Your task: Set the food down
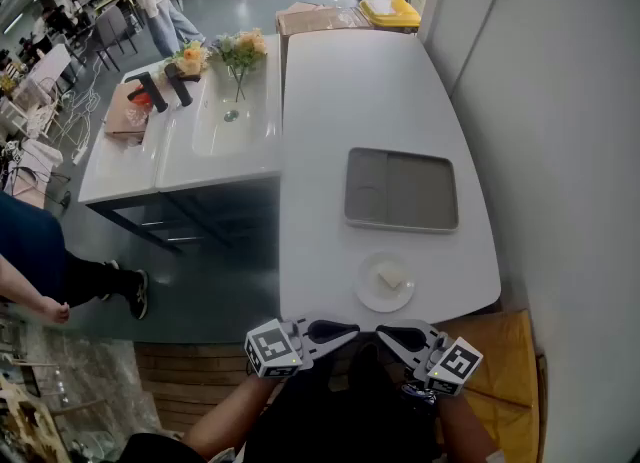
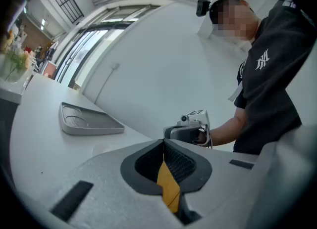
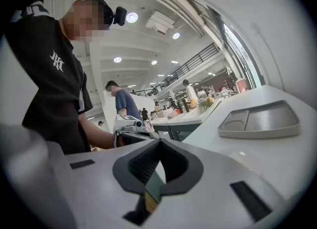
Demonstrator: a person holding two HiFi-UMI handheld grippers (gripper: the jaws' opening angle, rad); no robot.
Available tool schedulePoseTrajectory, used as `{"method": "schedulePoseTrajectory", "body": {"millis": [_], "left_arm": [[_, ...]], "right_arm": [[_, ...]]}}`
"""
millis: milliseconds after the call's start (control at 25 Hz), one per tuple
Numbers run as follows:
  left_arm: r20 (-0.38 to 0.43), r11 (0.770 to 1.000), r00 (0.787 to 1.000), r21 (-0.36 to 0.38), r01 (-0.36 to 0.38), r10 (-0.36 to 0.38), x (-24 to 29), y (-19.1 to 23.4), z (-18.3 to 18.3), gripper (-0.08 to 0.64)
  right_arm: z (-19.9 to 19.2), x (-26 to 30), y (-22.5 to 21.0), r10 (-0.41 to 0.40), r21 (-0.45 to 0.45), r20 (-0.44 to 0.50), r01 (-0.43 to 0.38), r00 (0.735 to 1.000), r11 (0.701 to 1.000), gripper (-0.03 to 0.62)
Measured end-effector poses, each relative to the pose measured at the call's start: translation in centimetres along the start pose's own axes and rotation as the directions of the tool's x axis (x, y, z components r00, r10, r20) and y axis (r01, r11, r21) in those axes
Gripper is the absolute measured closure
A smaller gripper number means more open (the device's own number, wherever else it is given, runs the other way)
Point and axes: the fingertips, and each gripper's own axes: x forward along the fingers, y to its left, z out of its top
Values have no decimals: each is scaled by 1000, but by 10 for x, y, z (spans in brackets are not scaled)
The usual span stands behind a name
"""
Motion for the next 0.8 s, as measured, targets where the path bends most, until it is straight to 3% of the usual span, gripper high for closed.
{"method": "schedulePoseTrajectory", "body": {"millis": [360,680,760,800], "left_arm": [[9,1000,1000,-10,17,-17,1,-1,1,554],[6,999,1000,-50,7,-7,-13,15,-11,554],[-10,998,1000,-69,-11,10,-15,23,-17,554],[-17,997,1000,-79,-26,25,-15,27,-19,554]], "right_arm": [[1,-5,-3,-56,10,29,56,998,998,589],[-13,-10,-29,-95,163,-39,100,995,981,583],[-15,-13,-38,-102,177,-69,113,992,978,472],[-17,-16,-43,-105,185,-84,119,991,975,453]]}}
